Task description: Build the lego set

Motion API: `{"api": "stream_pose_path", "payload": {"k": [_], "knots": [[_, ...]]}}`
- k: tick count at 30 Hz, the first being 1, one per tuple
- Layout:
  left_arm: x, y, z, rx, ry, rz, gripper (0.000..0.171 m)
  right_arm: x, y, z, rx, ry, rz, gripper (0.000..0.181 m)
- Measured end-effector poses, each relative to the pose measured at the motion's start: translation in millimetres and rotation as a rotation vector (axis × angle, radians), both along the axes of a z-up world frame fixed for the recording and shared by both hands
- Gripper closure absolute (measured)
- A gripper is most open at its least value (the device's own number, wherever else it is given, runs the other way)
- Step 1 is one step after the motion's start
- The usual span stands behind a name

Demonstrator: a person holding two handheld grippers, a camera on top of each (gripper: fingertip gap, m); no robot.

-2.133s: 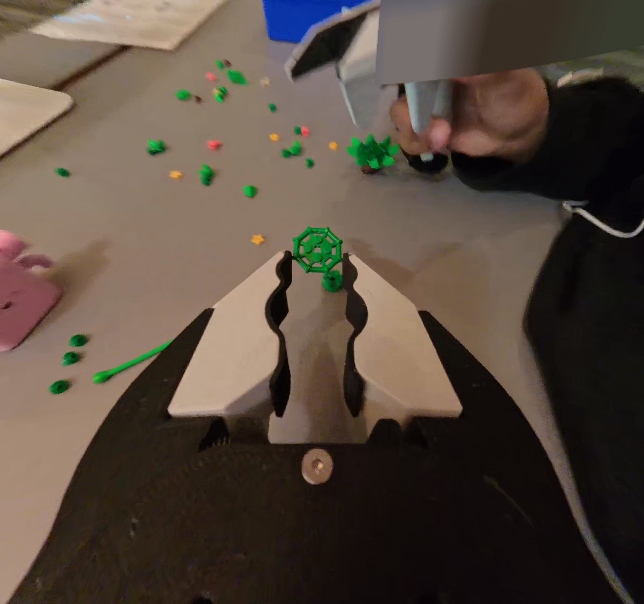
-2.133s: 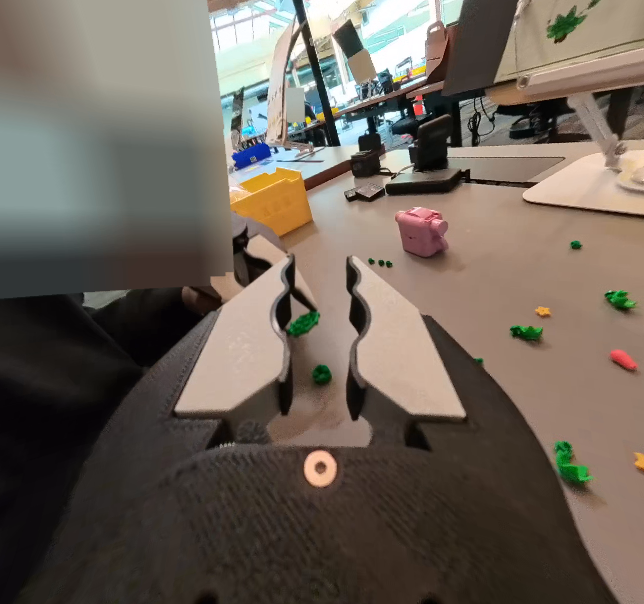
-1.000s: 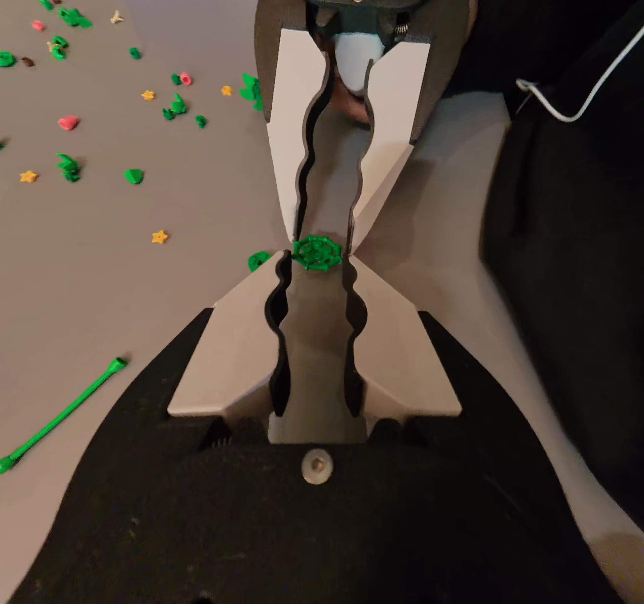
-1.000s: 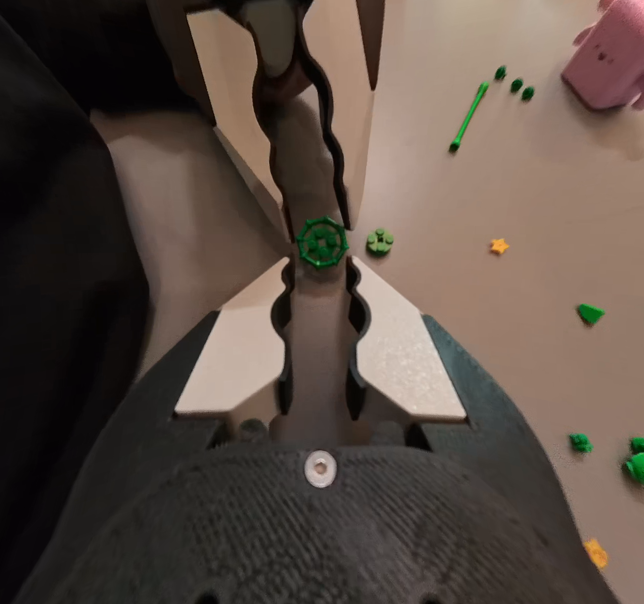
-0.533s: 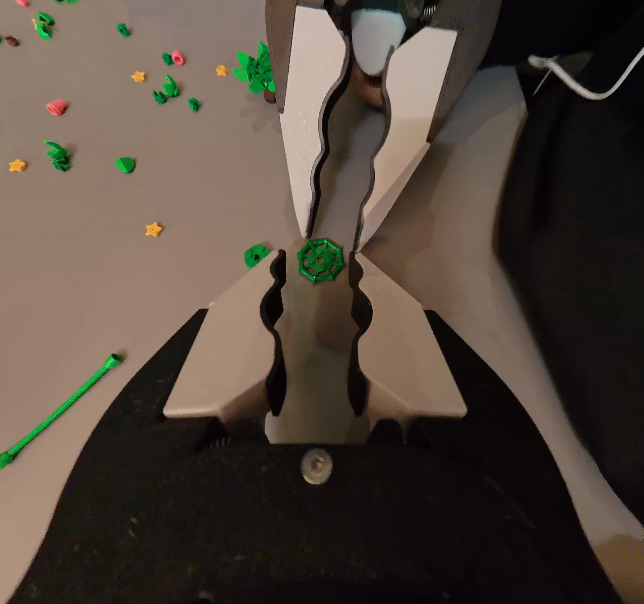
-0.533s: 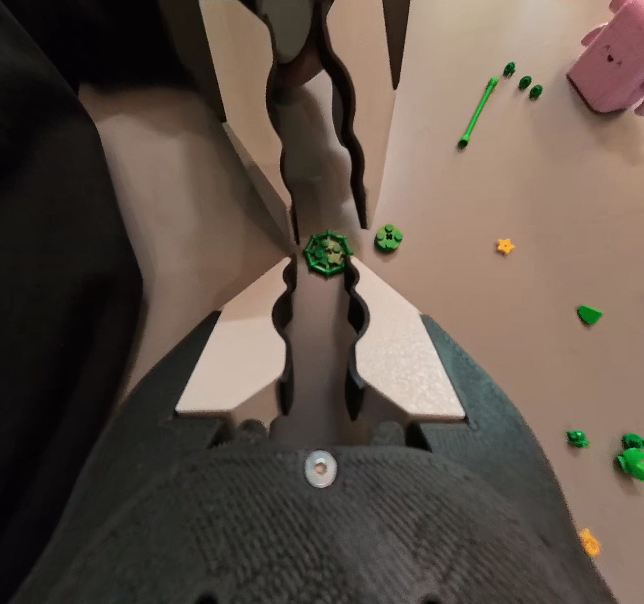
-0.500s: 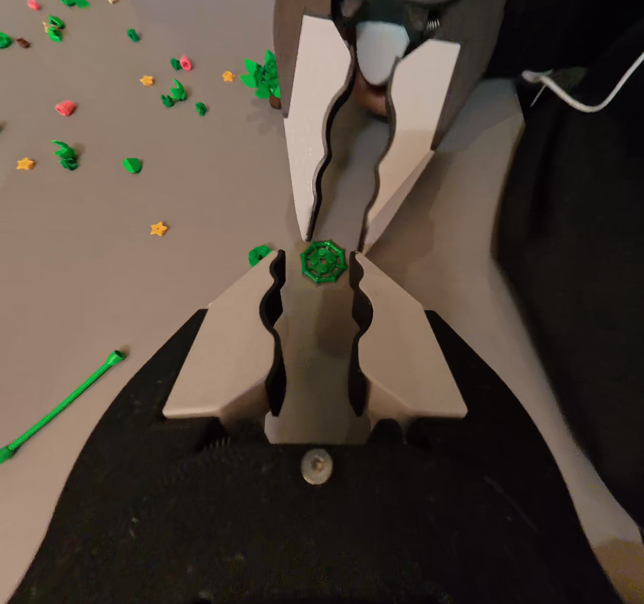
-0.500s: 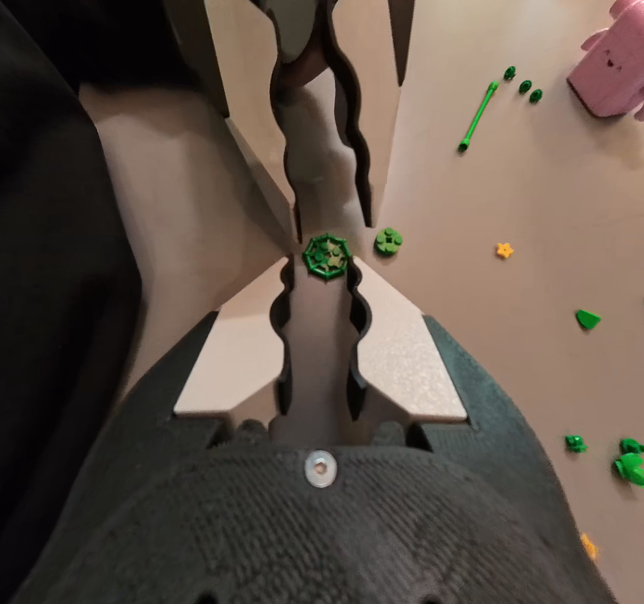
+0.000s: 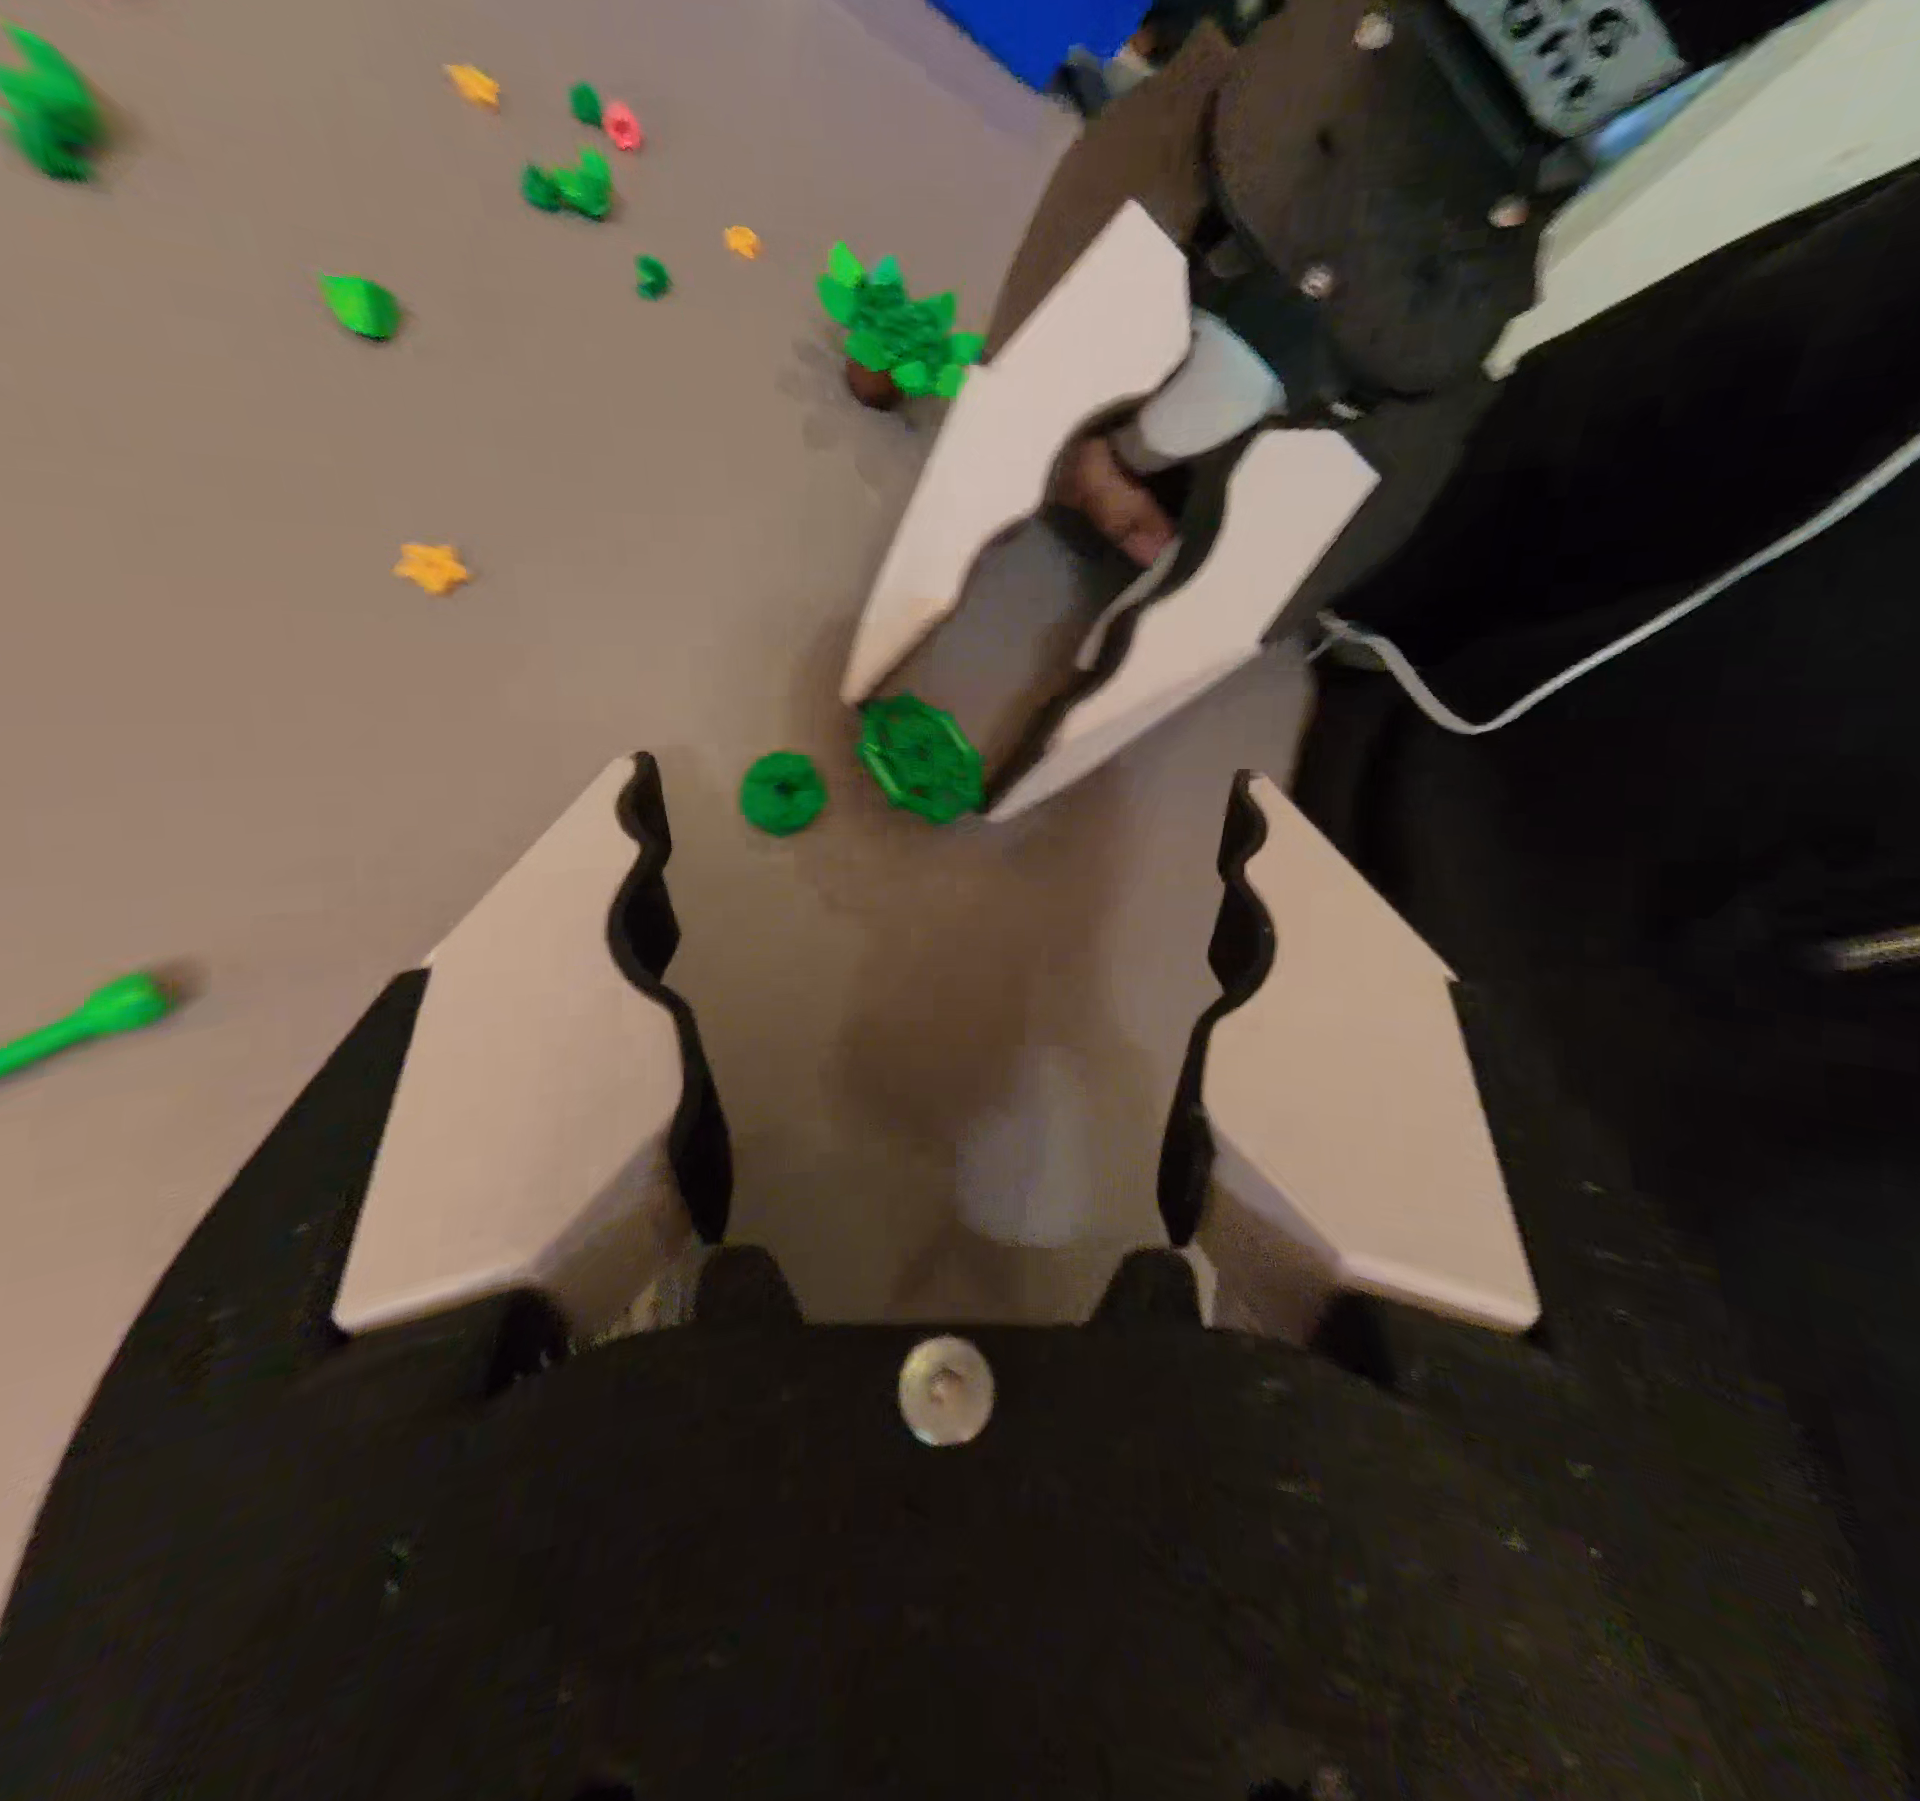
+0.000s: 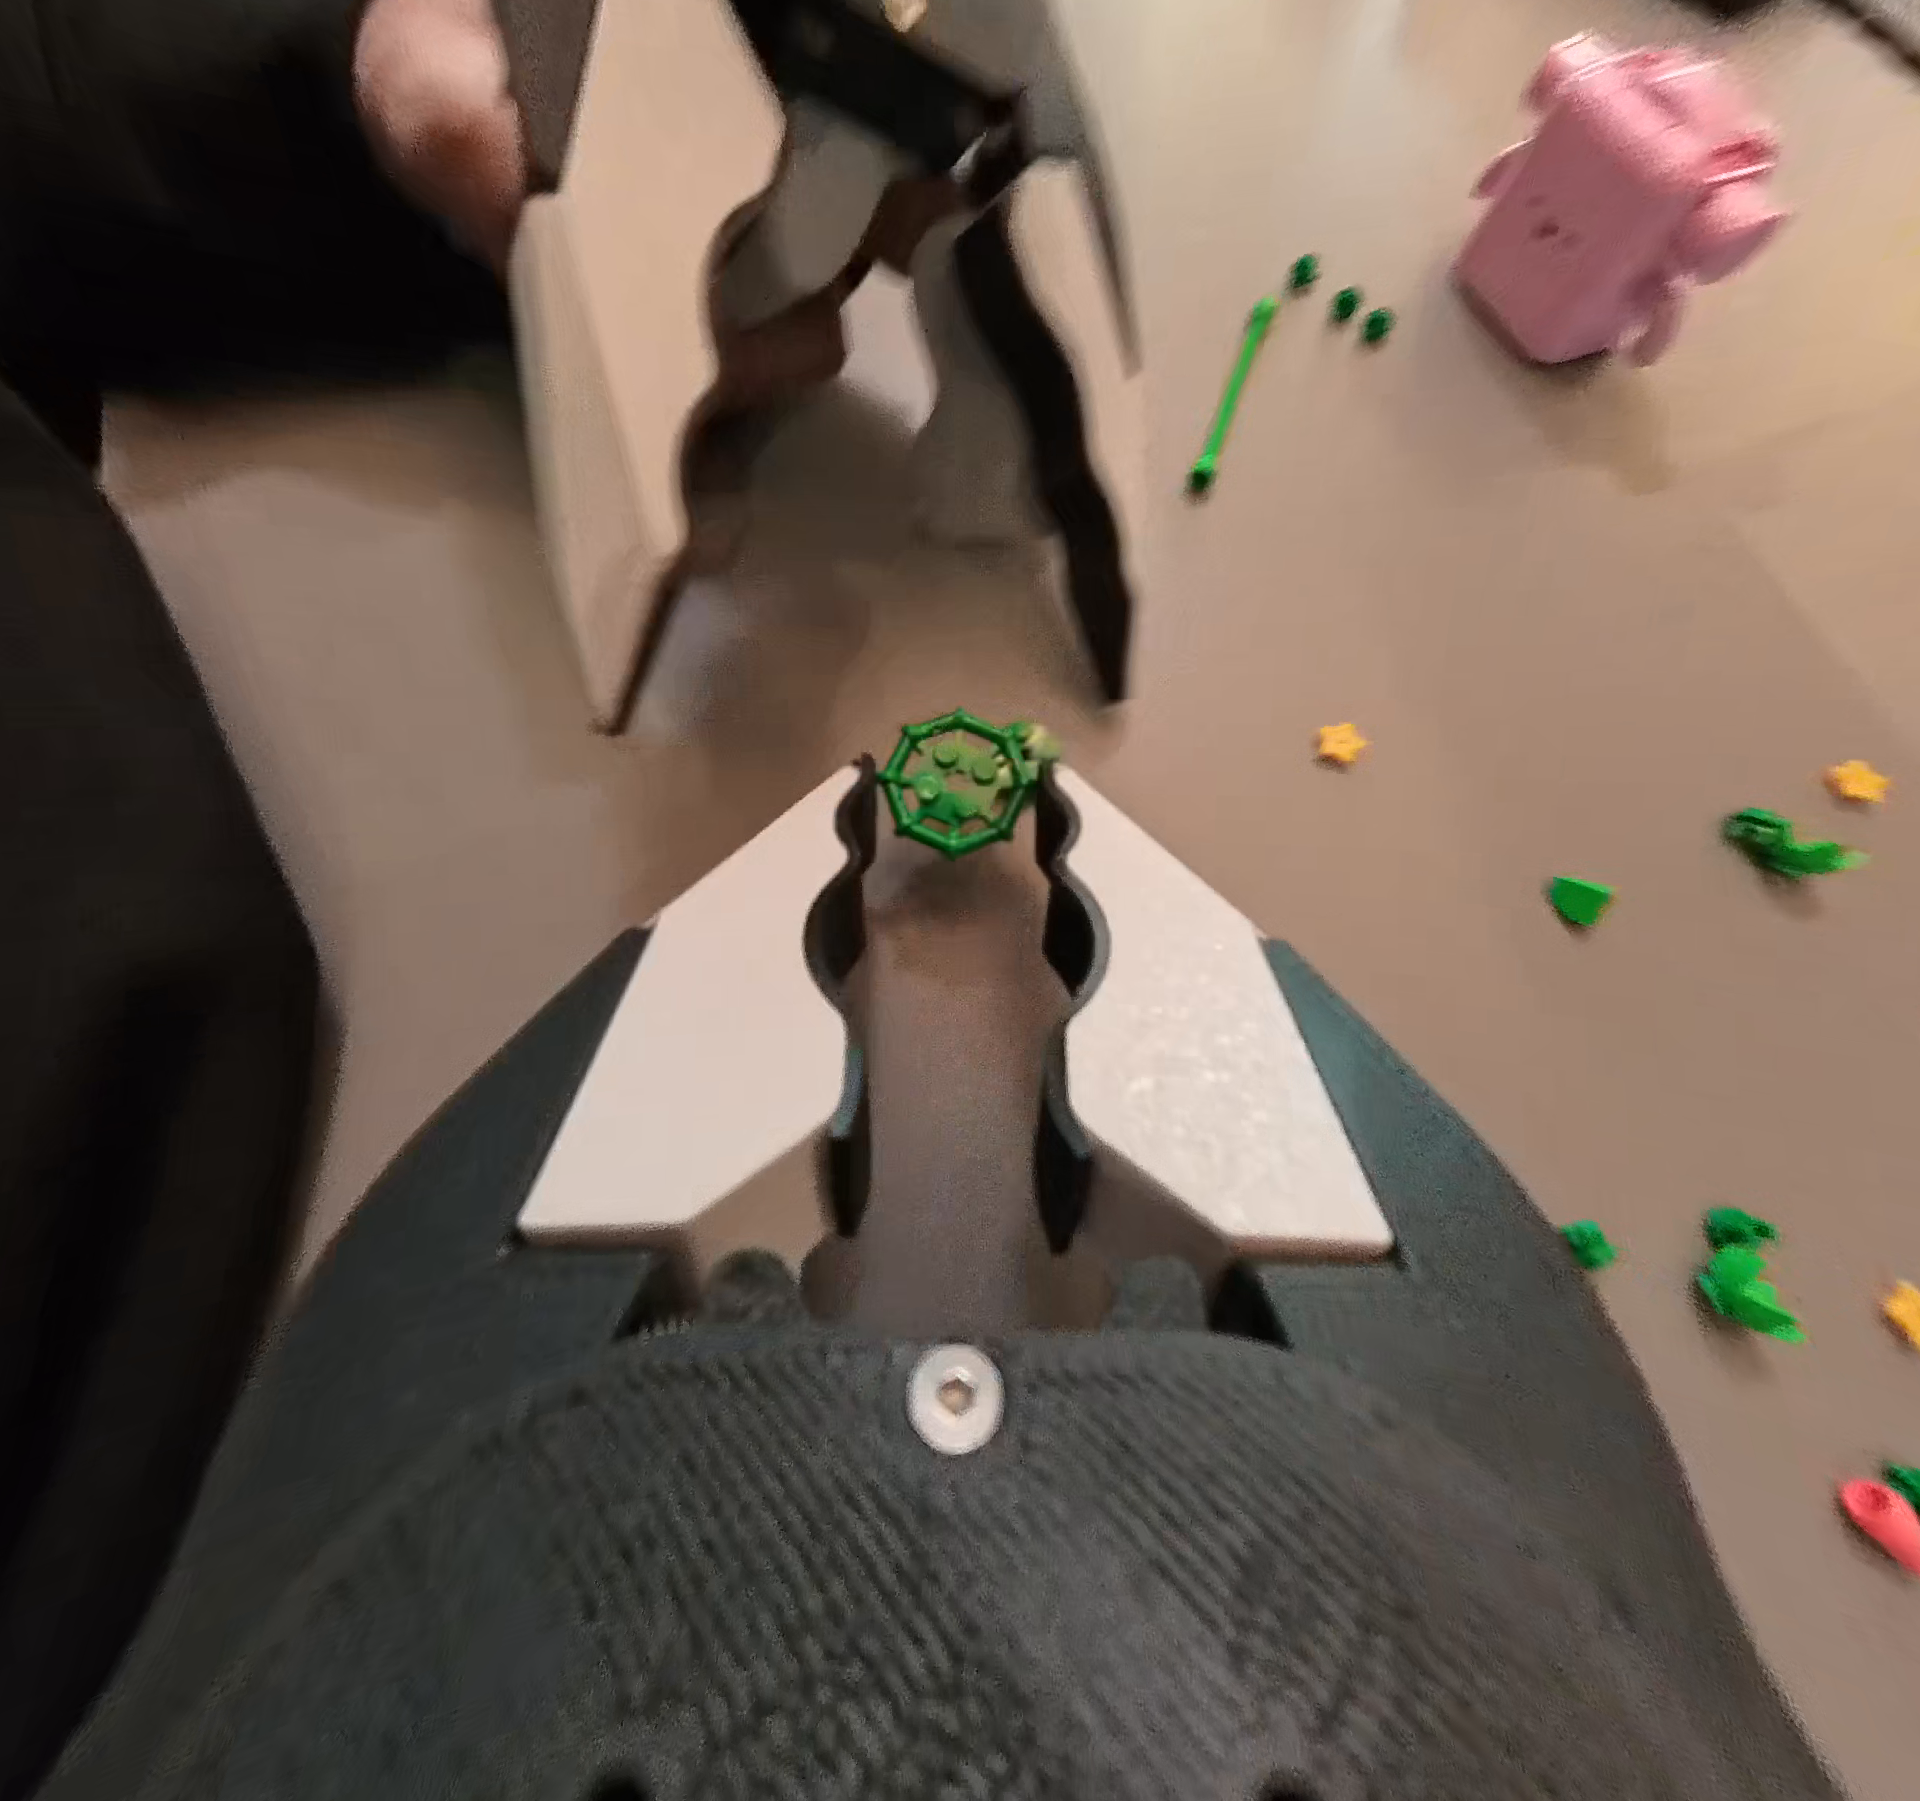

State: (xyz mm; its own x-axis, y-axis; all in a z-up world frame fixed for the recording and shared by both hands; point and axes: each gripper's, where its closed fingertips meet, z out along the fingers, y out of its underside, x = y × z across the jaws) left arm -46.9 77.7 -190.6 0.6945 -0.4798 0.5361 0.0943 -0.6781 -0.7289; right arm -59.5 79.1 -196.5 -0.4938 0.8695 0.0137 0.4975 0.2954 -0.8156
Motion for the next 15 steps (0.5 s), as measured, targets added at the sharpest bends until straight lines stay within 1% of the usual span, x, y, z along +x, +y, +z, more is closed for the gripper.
{"api": "stream_pose_path", "payload": {"k": [2, 5, 8, 10, 15], "knots": [[6, -3, 5, 0.003, -0.063, -0.03, 0.072, -6, 11, 10, -0.043, 0.029, -0.072, 0.152], [5, -3, 6, 0.005, -0.068, -0.025, 0.077, -13, 17, 12, -0.083, 0.019, -0.129, 0.152], [9, -8, 4, -0.023, -0.079, -0.046, 0.079, -16, 14, 5, -0.072, -0.007, -0.155, 0.152], [14, -14, 4, -0.048, -0.125, -0.078, 0.085, -16, 13, 3, -0.062, -0.009, -0.168, 0.152], [15, -19, 5, -0.052, -0.138, -0.08, 0.086, -7, 11, -1, -0.044, -0.023, -0.167, 0.152]]}}
